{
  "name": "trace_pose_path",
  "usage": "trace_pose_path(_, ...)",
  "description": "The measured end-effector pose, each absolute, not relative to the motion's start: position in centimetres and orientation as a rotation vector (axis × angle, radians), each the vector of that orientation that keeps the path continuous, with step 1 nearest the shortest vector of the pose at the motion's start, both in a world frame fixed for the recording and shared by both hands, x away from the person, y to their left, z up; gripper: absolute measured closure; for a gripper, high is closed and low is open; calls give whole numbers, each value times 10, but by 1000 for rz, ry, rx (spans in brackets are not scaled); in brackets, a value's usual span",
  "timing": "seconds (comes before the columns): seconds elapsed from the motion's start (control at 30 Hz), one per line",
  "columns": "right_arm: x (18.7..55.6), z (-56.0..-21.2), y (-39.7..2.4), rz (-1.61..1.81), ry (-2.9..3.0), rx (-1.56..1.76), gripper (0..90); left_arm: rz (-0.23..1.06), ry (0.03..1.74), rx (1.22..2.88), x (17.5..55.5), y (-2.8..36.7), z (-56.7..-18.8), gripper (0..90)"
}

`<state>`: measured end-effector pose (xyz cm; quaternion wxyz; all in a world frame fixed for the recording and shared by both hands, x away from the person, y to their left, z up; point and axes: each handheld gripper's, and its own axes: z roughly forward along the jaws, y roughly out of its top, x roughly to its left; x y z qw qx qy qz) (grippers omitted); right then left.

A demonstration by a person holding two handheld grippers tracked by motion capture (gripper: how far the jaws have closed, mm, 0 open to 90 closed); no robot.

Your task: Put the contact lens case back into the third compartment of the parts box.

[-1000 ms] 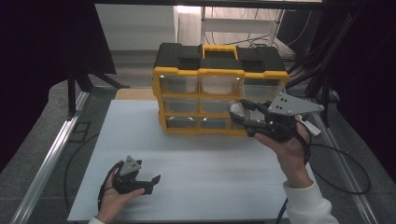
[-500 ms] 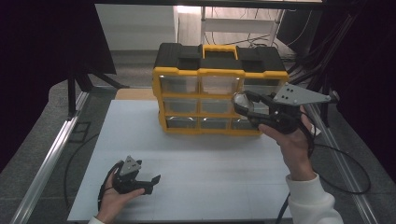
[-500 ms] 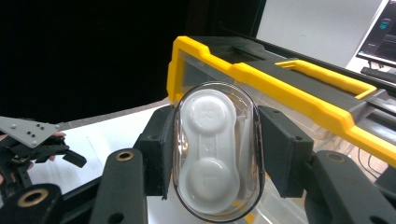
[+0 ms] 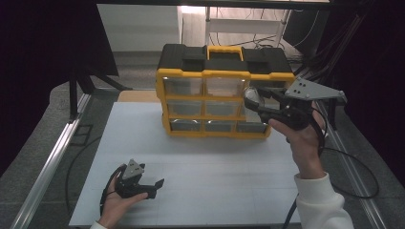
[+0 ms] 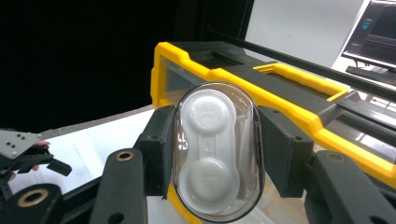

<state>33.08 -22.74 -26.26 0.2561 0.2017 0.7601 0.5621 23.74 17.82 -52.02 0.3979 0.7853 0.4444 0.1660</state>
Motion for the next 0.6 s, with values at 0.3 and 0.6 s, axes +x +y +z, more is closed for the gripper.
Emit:
trace_pose_path(0.3,339,-257,-231,1505,2040,569,496,420,1124,1990,237,178,-520,84)
trace_pose_path(0.6,352,-257,-240,1476,2014,634,495,420,1126,1988,237,178,-520,84)
